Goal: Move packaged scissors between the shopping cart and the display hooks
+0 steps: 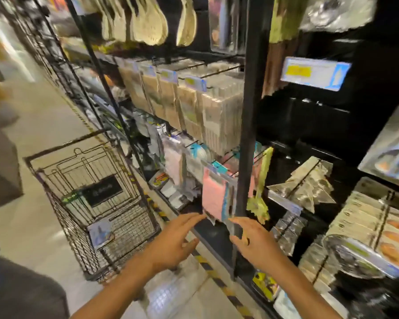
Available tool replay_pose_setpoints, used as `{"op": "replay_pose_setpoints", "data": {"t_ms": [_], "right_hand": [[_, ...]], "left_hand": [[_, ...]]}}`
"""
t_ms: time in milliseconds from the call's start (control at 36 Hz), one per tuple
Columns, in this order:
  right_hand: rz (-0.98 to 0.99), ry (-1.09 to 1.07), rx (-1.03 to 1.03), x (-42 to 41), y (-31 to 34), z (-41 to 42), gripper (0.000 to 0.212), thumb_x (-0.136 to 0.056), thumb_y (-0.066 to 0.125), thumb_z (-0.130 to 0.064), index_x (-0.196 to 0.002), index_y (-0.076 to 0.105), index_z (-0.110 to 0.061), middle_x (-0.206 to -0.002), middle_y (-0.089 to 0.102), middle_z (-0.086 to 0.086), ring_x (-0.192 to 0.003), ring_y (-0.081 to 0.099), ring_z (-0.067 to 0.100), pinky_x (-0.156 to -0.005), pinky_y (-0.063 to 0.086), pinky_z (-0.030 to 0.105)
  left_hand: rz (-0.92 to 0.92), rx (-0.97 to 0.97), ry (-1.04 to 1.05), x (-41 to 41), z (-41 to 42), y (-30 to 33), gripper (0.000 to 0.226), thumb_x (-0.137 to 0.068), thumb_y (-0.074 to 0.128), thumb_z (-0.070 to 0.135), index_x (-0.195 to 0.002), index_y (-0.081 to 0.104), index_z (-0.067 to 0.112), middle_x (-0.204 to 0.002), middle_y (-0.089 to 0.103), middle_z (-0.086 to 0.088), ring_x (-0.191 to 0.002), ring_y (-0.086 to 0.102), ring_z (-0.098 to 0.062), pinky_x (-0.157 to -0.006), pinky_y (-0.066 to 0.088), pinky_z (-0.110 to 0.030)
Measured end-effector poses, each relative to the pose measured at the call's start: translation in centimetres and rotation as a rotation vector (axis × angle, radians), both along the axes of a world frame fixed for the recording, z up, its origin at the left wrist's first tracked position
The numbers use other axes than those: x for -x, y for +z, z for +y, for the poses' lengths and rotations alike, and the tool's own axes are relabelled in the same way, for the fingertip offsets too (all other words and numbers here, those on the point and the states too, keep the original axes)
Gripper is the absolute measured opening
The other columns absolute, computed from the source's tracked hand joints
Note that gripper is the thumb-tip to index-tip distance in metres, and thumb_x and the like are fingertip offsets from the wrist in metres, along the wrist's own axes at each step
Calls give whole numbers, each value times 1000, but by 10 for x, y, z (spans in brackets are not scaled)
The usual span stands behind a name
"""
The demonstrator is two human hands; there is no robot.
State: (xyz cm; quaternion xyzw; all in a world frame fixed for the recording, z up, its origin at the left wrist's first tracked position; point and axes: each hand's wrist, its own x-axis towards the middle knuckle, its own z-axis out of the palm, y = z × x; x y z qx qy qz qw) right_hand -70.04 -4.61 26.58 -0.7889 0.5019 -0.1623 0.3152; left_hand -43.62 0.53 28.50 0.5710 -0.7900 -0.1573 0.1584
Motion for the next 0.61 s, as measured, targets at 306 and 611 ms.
{"op": "replay_pose_setpoints", "data": {"t_ms": [306,611], "right_hand": [[222,300,-138,-168,-31,37,47,-98,60,-43,-143,48,-39,-144,50,-11,-134,47,11,-106,41,24],[269,549,-169,-304,-66,66,46,-97,64,-36,-140,51,-34,-137,47,-21,-126,41,-5,-107,31,14]], "left_hand": [[246,-103,372,-163,130,-67,60,-99,57,34,-151,30,43,-153,34,21,-136,33,5,-113,28,-15],[324,-244,703,-277,230,-123,53,-98,60,30,-145,37,38,-144,47,11,-131,43,-8,-106,24,-6]]}}
